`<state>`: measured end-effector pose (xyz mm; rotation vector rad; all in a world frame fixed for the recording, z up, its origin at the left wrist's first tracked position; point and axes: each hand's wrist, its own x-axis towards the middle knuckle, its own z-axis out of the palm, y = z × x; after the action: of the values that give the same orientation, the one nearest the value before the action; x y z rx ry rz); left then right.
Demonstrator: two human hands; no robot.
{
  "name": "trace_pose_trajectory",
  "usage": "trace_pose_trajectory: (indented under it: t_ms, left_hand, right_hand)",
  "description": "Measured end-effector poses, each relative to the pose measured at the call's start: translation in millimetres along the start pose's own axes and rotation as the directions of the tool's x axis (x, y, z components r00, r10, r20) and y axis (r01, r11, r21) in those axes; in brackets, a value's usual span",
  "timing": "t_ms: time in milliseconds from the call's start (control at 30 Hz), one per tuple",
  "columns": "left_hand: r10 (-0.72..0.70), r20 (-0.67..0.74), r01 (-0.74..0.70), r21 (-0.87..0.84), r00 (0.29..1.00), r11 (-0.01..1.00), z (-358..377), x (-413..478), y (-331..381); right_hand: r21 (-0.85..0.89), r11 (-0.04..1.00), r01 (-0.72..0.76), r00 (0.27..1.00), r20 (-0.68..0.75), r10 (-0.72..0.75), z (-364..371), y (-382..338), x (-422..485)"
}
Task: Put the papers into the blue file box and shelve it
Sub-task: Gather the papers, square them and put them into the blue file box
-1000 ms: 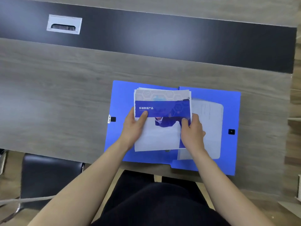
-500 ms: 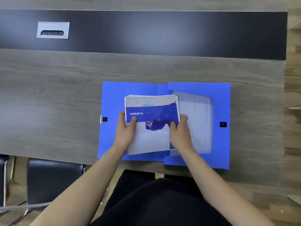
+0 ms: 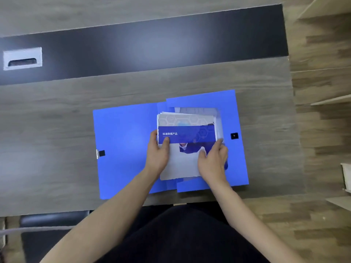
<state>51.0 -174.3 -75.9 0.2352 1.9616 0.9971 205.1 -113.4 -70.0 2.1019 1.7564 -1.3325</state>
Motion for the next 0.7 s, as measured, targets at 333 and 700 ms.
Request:
trace_pose_trajectory:
  t_ms: [333, 700]
  left_hand:
    - [-0.038, -0.013, 0.038, -0.013, 0.999, 0.999, 46, -6, -3]
    - [-0.084, -0.232, 0.071, -0.061, 0.969, 0.996, 65, -12, -19]
  right_hand:
    - [-0.002, 0.991, 0.133, 0.989, 0.058, -0.132, -60, 32, -8]
    - [-0.336, 0.935, 0.113, 0.967, -0.18, -0.182, -84, 59, 41]
